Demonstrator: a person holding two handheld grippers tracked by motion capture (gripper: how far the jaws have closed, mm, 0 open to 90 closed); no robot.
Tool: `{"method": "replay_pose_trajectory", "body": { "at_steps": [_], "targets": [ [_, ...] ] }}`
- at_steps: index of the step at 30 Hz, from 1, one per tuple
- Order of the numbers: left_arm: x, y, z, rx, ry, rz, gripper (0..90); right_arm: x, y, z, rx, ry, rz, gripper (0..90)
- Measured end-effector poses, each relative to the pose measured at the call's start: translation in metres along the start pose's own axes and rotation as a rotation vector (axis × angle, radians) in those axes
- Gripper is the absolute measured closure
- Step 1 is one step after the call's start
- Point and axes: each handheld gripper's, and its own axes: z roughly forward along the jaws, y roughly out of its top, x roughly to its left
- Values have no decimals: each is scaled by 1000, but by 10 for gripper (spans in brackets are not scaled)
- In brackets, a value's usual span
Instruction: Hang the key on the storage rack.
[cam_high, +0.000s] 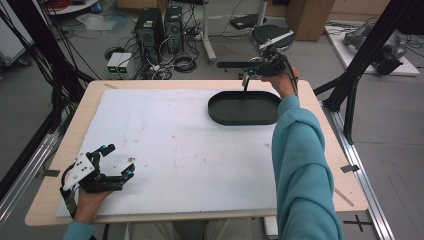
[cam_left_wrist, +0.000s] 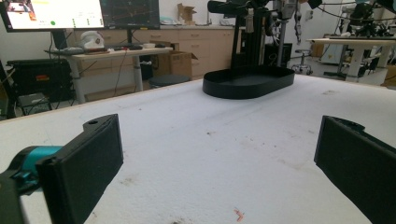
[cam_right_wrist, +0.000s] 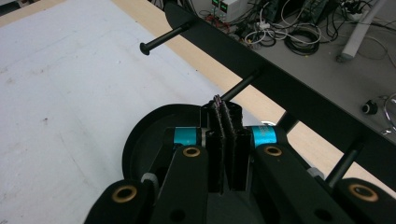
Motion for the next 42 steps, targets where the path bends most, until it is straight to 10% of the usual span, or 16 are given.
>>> {"method": "replay_pose_trajectory", "body": {
  "at_steps": [26,29,35,42],
  "targets": [
    [0,0,0,-1,1,-1,17,-4,-1,-4,-63,-27,0,855],
    [0,0,0,-2,1,-2,17,-1,0,-9,-97,-16,14,680],
    [0,0,0,-8,7,-9,17,26,-2,-26,-149,-61,4,45],
    [0,0,0,-8,12,-8,17,68,-30,-60,-297,-17,-41,4]
  ]
}}
